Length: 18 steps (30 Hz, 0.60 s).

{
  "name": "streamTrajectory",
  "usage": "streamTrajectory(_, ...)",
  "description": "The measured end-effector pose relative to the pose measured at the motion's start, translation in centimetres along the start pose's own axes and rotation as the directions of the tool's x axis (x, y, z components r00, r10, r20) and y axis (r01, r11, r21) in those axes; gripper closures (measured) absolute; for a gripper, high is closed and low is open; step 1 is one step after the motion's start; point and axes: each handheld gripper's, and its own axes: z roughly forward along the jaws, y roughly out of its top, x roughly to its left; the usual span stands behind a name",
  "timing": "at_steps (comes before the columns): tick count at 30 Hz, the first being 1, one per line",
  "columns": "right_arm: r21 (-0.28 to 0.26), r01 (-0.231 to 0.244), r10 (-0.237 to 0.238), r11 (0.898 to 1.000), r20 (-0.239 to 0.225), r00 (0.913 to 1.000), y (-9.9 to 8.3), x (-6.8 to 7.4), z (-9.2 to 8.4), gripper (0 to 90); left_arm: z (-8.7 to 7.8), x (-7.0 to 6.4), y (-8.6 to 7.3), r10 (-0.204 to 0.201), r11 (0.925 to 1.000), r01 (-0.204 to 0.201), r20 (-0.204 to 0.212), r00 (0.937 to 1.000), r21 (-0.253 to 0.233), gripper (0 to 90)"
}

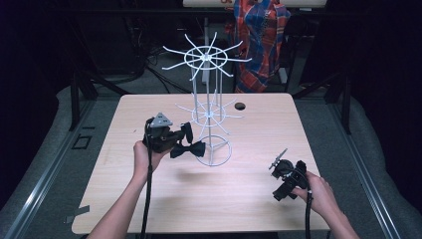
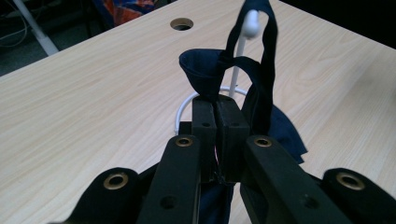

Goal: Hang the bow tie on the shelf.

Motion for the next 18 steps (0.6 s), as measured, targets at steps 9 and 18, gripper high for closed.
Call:
streamTrajectory(9, 0.002, -0.004, 0.004, 1.000, -0.002, 1.0000, -0.1, -0.1, 0.0, 3.8, 1.1, 0.1, -0.3, -0.056, 0.9976, 0.057, 0.042, 0.9976, -0.038, 87.6)
streamTrajectory(18, 0.016, 0.007, -0.007, 1.000, 0.000, 1.0000, -0.1, -0.1, -0.2, 3.8, 2.0, -0.4, -0.1, -0.052, 0.9981, 0.054, 0.063, 0.9967, -0.031, 87.5)
